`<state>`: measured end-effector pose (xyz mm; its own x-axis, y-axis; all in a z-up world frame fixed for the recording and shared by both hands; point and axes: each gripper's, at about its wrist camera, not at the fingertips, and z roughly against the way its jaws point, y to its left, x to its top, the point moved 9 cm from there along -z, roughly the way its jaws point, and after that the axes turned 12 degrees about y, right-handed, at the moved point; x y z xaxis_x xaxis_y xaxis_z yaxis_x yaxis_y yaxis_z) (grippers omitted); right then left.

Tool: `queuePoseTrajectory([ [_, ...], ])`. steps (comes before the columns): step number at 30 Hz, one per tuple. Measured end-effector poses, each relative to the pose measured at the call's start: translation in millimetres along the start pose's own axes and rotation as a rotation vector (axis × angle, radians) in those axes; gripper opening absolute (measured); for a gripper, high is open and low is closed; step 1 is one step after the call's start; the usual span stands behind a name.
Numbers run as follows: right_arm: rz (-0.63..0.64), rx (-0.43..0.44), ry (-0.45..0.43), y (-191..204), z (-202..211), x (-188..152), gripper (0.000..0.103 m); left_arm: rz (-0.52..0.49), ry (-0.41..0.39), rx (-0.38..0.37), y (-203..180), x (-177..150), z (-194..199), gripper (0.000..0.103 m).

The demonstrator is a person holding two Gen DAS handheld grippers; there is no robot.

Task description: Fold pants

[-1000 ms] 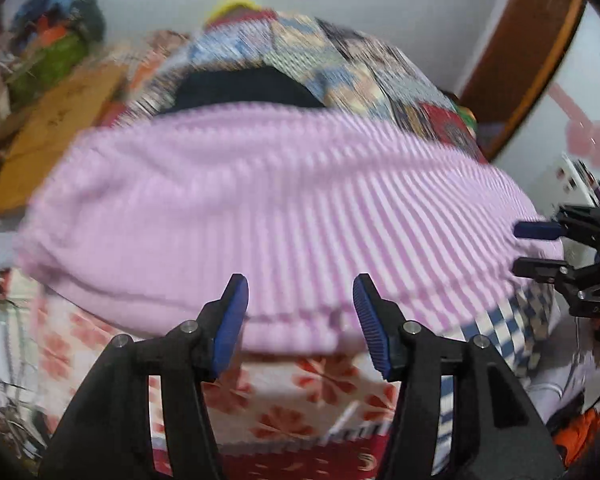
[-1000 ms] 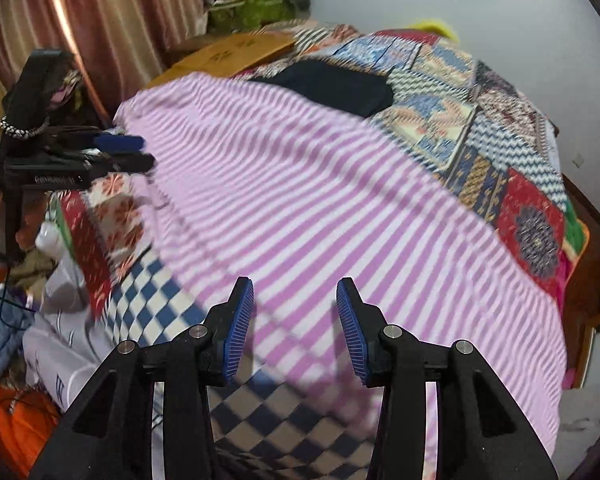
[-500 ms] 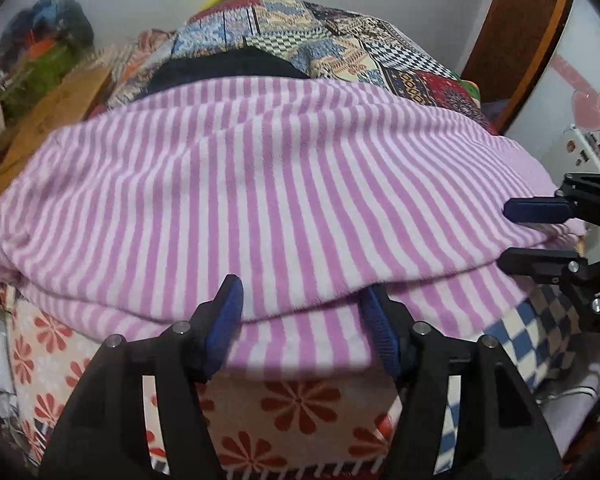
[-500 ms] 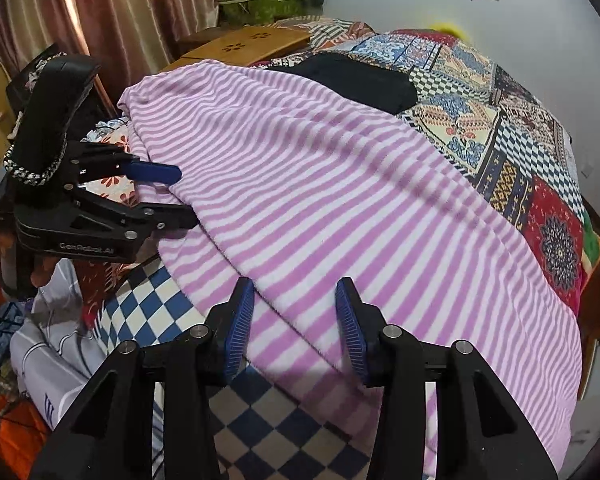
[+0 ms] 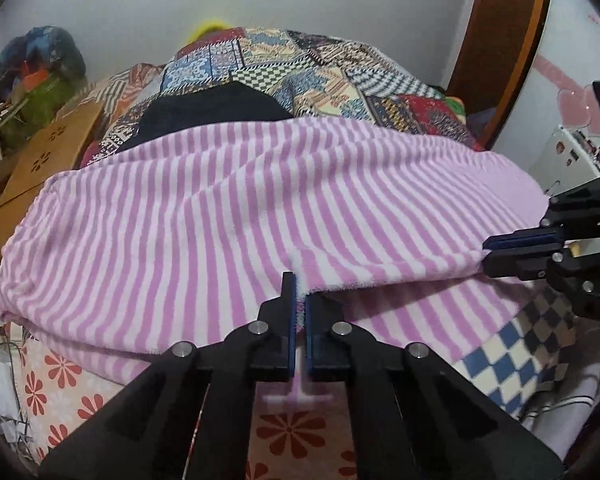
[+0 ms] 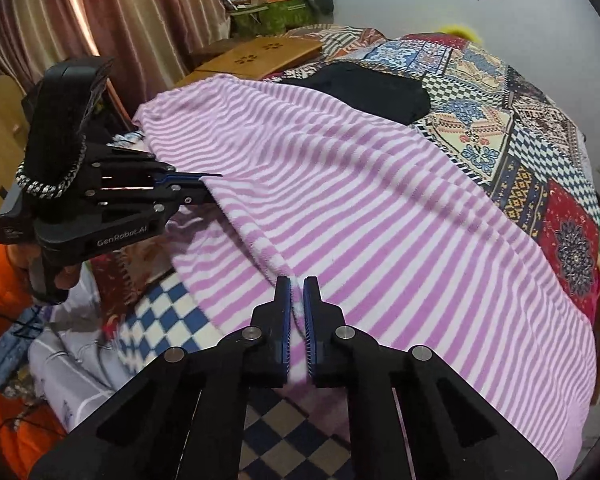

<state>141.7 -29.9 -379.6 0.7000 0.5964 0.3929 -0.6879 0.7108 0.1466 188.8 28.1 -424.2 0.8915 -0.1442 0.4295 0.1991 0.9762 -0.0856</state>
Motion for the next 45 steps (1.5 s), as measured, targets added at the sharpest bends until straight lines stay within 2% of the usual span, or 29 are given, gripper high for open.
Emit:
queuePoseTrajectory([
  [5, 0.014, 0.053, -0.006, 14, 9, -4, 0.004, -0.002, -0.016, -0.026, -1, -7, 20, 0.002],
  [12, 0.049, -0.010, -0.021, 24, 12, -5, 0.005, -0.003, -0.004, -0.024, -7, -25, 23, 0.002],
  [13, 0.046, -0.026, -0.021, 22, 13, -5, 0.008, 0.003, -0.005, -0.029, -7, -25, 23, 0.002],
  [15, 0.044, -0.043, 0.002, 19, 8, -4, 0.023, 0.012, -0.011, -0.037, -8, -25, 25, 0.002],
  [16, 0.043, -0.048, 0.014, 19, 6, -4, 0.037, 0.013, -0.015, -0.039, -8, -24, 27, 0.002],
  [17, 0.045, -0.054, 0.015, 19, 4, -3, 0.041, 0.014, -0.020, -0.041, -9, -23, 29, 0.002],
  [23, 0.079, -0.119, 0.035, 17, -12, 0, 0.041, 0.021, -0.031, -0.068, -7, -21, 38, 0.002],
  [25, 0.081, -0.131, 0.031, 14, -15, 2, 0.029, 0.027, -0.027, -0.070, -6, -23, 37, 0.002],
  [26, 0.079, -0.141, 0.029, 12, -15, 3, 0.013, 0.029, -0.024, -0.071, -7, -24, 36, 0.002],
  [27, 0.073, -0.144, 0.031, 11, -15, 5, 0.009, 0.031, -0.021, -0.073, -7, -25, 35, 0.002],
  [38, 0.029, 0.011, 0.023, 18, -3, -1, 0.005, 0.050, 0.001, -0.085, -4, -37, 30, 0.002],
  [43, 0.014, 0.027, 0.019, 21, -4, -7, 0.005, 0.065, 0.034, -0.081, -4, -50, 17, 0.002],
  [45, 0.021, 0.026, 0.038, 22, -9, -9, 0.010, 0.055, 0.060, -0.073, -6, -53, 10, 0.002],
])
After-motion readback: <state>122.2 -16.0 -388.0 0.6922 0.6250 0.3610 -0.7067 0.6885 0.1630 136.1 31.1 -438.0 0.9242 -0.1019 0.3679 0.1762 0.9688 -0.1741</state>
